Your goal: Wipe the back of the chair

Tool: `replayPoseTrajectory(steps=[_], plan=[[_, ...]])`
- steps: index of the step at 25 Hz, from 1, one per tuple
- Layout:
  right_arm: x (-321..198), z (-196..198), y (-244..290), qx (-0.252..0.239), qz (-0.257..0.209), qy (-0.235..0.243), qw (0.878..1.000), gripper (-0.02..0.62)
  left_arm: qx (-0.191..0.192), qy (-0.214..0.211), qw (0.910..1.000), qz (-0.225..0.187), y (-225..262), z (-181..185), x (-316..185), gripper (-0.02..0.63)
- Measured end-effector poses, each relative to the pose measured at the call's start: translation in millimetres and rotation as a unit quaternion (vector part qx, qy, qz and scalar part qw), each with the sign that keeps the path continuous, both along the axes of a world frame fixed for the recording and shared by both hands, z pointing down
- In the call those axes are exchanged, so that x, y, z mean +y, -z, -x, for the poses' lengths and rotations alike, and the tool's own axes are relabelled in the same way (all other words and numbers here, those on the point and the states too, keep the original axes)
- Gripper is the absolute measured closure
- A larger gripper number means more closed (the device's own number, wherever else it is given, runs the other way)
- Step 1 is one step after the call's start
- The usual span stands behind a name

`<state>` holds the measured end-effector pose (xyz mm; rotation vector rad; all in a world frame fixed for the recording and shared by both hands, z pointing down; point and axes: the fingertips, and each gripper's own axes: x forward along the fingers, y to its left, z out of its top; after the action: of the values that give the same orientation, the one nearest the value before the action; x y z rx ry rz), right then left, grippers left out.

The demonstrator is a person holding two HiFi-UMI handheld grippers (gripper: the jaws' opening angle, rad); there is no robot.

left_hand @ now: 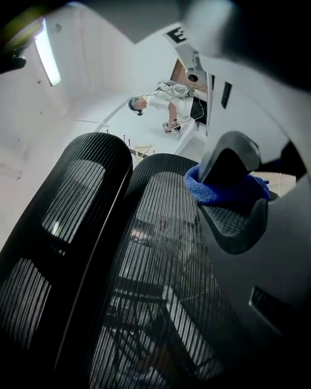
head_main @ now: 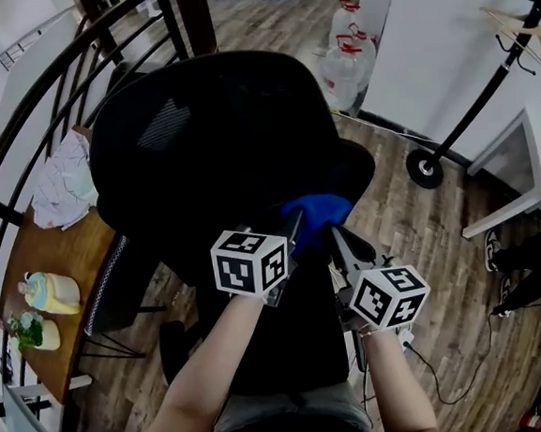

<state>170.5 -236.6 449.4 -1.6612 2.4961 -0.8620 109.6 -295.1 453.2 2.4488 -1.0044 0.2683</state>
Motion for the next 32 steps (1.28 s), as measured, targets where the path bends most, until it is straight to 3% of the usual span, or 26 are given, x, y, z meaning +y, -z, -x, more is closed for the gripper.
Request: replayPoseTrajectory(steps=[16,32], plan=[[-6.4,76.8,8.5,0.003,-0.005,0.071,0.997,0.566,0.001,0.093,0.9957,0.003,0.2,101.5,-0.4,0.54],[-3.5,173.4,10.4,0.005,-0.008,0.16,0.987,0.566,0.003,0.194,0.981,0.003,-2.8,215.0,6.9,0.54]])
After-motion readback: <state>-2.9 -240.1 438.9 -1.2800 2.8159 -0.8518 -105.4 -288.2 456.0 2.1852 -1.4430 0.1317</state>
